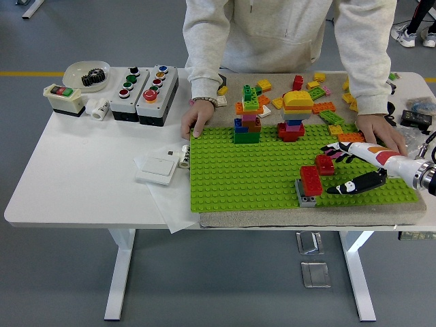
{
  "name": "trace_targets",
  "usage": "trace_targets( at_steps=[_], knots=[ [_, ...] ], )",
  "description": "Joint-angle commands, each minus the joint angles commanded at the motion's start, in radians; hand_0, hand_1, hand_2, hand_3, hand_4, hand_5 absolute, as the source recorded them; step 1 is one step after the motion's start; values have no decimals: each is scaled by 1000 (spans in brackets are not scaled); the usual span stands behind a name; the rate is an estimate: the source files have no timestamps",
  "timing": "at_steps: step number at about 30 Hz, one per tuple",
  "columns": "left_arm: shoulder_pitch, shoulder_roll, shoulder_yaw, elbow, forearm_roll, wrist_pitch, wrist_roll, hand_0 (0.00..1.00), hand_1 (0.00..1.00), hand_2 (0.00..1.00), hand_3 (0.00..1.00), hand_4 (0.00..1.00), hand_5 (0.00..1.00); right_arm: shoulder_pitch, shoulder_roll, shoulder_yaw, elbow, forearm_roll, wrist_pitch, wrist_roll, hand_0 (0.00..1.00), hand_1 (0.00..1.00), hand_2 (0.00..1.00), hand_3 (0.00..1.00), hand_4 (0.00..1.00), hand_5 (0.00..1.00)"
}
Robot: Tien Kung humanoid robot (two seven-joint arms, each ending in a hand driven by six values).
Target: Pick up the brick,pile it on top of brick,press brick,pick up the brick,pile it on top of brick,press brick
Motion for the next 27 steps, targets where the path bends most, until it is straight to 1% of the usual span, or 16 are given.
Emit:
trace_targets(
  at_steps=[2,3,4,7,9,10,12,14,17,19,24,27],
  knots=[
    [0,0,0,0,1,0,0,817,714,604,541,537,551,-15,-11,16,26,-4,-11,-2,740,754,863,941,998,423],
    [1,0,1,0,2,-1,0,817,714,604,541,537,551,-37,-24,30,60,-5,-56,1,740,754,863,941,998,423],
    [2,0,-1,0,5,-1,1,822,716,604,541,537,551,-52,-32,42,84,0,-89,10,669,684,778,781,782,292],
    [5,0,-6,0,9,0,2,822,716,604,541,537,551,-91,-48,64,159,26,-212,39,669,684,778,781,782,292],
    [7,-1,-10,0,14,0,3,822,716,604,541,537,551,-106,-55,72,203,20,-273,57,669,684,778,781,782,292],
    [7,-1,-10,0,15,0,3,822,715,605,541,537,551,-109,-57,72,220,4,-279,62,627,632,694,553,623,320],
    [6,-1,-5,0,13,-1,2,822,715,605,541,537,551,-114,-61,68,255,-41,-278,67,627,632,694,553,623,320],
    [6,-1,-3,0,12,-1,2,822,715,605,541,537,551,-115,-62,67,267,-61,-276,68,627,632,694,553,623,320],
    [5,-1,0,0,10,-1,2,826,716,604,541,537,551,-125,-70,46,313,-126,-253,70,651,636,685,544,607,340],
    [6,-1,-2,0,11,-1,2,826,716,604,541,537,551,-127,-73,33,327,-157,-243,70,651,636,685,544,607,340],
    [4,-1,-6,0,13,0,2,821,716,604,541,537,552,-129,-73,13,336,-187,-238,72,665,641,685,543,604,357],
    [2,-1,-6,0,11,0,1,821,716,604,541,537,552,-124,-69,2,329,-193,-236,70,665,641,685,543,604,357]
  ],
)
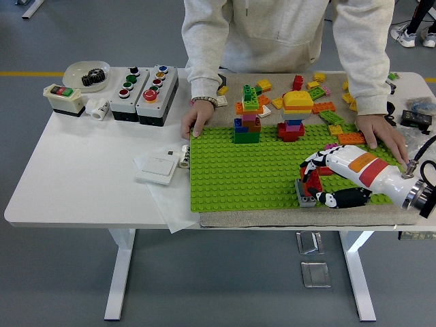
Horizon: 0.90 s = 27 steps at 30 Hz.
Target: Pick up the brick,pile it on top of brick,press brick,pick up the brick,pile it on top of brick,press brick
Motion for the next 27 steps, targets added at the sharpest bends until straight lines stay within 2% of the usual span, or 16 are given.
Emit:
trace_targets(
  at_steps=[27],
  knots=[
    [-5,-1,9,0,-13,2,-4,821,715,605,541,537,551,6,11,-29,-63,-5,15,-3,668,638,678,550,612,337]
  ],
)
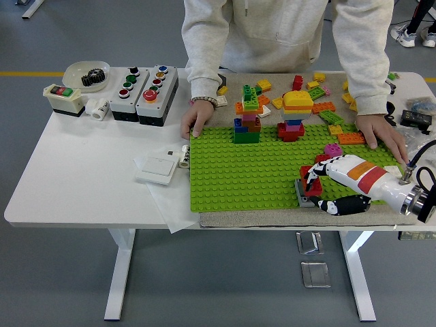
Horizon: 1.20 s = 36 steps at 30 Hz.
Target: Pick up the brick,pile it on top of brick,press brick,pick up the brick,pile it on top of brick,press brick
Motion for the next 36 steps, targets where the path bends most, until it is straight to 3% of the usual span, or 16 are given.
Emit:
trace_targets(
  at_steps=[29,36],
  knots=[
    [1,-1,-7,0,2,1,1,819,715,604,542,536,554,-2,3,-10,-14,-2,11,-3,669,628,678,554,621,333],
    [3,-1,2,0,-3,-1,0,822,715,604,541,536,554,-11,2,7,-2,8,-24,1,669,631,679,554,621,331]
  ],
)
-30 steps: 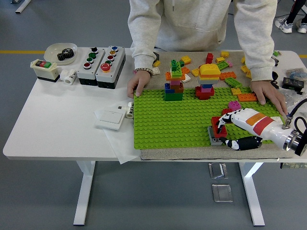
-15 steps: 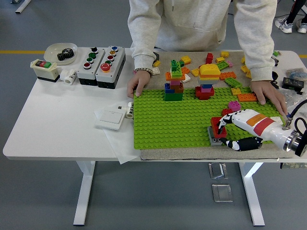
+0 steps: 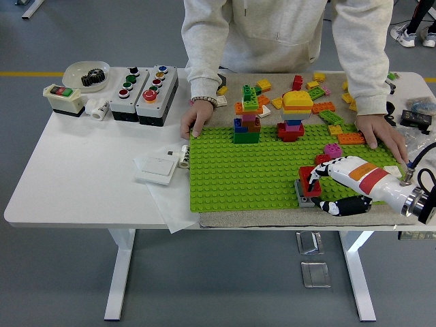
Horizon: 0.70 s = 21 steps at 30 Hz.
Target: Pick up the brick,pile it on top of brick,press brick,pick up the brick,pile it on top of brick,press brick
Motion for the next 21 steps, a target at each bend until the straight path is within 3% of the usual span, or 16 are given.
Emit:
trace_targets(
  at_steps=[8,21],
  knots=[
    [4,0,-1,0,4,-1,0,823,714,603,541,535,553,-10,-5,24,19,11,-18,3,668,631,679,554,622,330],
    [5,-1,7,0,-1,-2,-2,823,714,604,541,537,552,-18,-7,-2,21,10,0,1,650,611,671,549,618,325]
  ],
)
